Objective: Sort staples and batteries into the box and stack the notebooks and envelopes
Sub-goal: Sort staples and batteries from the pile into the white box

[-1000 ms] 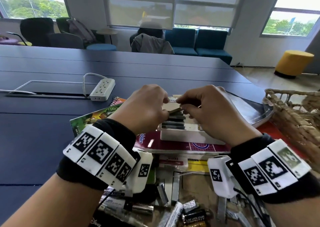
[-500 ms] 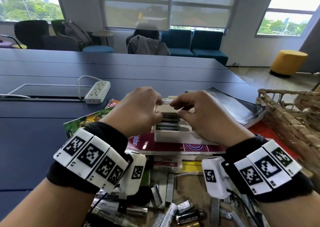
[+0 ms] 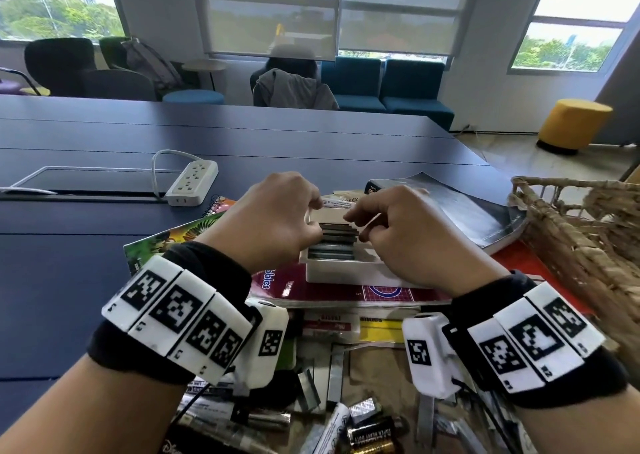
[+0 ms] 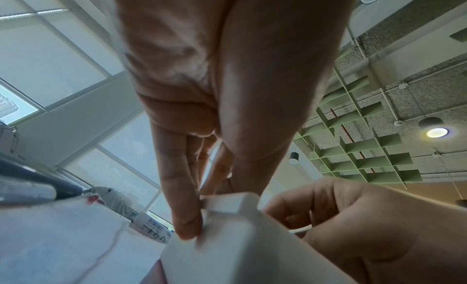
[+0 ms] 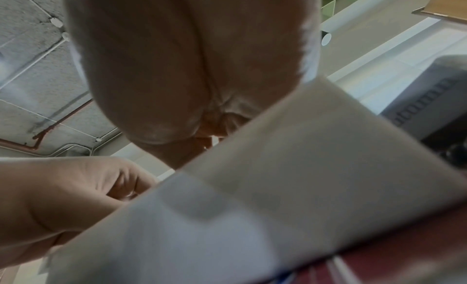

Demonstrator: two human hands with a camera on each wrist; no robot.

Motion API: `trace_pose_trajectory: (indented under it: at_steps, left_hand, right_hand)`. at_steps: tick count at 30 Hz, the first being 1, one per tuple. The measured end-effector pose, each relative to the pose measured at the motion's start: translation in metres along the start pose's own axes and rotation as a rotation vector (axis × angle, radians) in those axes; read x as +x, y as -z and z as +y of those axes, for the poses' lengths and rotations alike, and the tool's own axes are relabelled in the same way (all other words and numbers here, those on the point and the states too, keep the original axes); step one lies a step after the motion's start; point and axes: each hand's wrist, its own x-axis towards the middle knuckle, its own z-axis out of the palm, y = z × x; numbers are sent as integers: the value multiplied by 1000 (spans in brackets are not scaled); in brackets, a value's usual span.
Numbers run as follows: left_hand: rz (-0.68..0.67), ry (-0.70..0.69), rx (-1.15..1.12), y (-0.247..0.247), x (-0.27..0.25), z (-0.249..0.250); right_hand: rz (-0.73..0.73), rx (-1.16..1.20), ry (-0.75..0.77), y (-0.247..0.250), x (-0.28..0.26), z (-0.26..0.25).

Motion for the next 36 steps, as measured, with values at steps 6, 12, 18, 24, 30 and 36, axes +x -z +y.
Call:
trace_pose_trajectory:
  at_steps: [6,12,18,24,30,36]
  left_hand:
    - [-4,2,6,0,1,1]
    - [-8,6,9,0,0,2]
    - [-8,16,16,-1,1,0]
    - [-21,19,16,-1,1,1]
    - [-20,25,23,-1,1,1]
    - [-23,25,37,-1,0,2]
  right_hand:
    - [26,103,-3,-2,1,3]
    - [-24,121,-28,-4,2,5]
    - [-19,174,-39,-4,2,5]
    - [-23,149,-27,-3,1,4]
    - [-2,135,-1,-3,0,3]
    - [17,100,27,-3,0,3]
